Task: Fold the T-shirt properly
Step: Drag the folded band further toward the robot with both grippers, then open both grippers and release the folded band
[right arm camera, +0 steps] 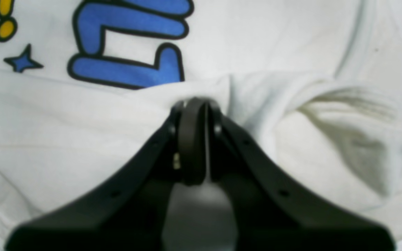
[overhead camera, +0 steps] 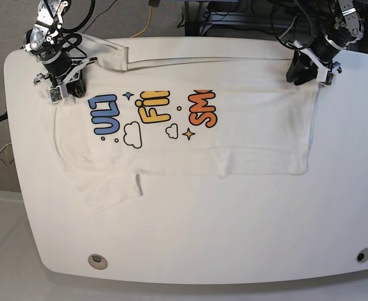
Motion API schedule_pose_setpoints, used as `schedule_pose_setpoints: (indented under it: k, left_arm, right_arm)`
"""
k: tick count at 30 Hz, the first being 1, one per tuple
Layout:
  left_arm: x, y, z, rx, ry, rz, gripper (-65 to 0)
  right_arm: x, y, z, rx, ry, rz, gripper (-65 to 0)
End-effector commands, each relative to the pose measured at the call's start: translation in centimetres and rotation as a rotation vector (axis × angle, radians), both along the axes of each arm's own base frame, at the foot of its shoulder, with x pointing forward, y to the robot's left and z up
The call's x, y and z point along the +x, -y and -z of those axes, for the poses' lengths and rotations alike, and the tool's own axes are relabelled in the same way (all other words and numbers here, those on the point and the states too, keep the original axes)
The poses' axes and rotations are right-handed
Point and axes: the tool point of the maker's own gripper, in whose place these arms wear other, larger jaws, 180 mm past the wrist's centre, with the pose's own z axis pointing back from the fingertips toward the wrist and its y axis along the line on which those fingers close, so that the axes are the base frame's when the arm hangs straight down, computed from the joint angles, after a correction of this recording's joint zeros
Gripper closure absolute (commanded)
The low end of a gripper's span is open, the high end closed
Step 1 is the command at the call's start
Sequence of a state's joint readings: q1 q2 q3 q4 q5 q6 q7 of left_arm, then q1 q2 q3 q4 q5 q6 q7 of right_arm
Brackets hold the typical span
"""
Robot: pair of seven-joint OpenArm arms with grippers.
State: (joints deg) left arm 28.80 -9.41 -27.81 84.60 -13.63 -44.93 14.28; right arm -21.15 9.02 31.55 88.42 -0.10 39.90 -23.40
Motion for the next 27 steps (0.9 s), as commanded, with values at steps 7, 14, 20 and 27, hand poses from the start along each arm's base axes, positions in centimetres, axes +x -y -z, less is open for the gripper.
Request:
schedule_pose_setpoints:
  k: [7,14,20,27]
  left_arm:
    - [-5.9,-3.5,4.1,0.276,-0.345,0.038,-29.2]
    - [-4.8,-3.4,3.0,0.293,-0.303,0.047,-29.2]
    - [-4.2,-3.3,2.3,0.304,-0.280,0.053,-29.2]
    - [-3.0,-3.3,2.0,0.305,-0.254,0.049,-29.2]
  right_arm:
    - [-9.6,2.3,4.1,-0.229,-0.509,-0.033,-20.9]
    - [-8.2,1.9,2.8,-0.246,-0.458,-0.034,-37.3]
    - [-6.9,1.9,1.7,-0.265,-0.414,-0.036,-38.7]
    - [-5.3,2.1,0.5,-0.288,-0.381,-0.031,-38.7]
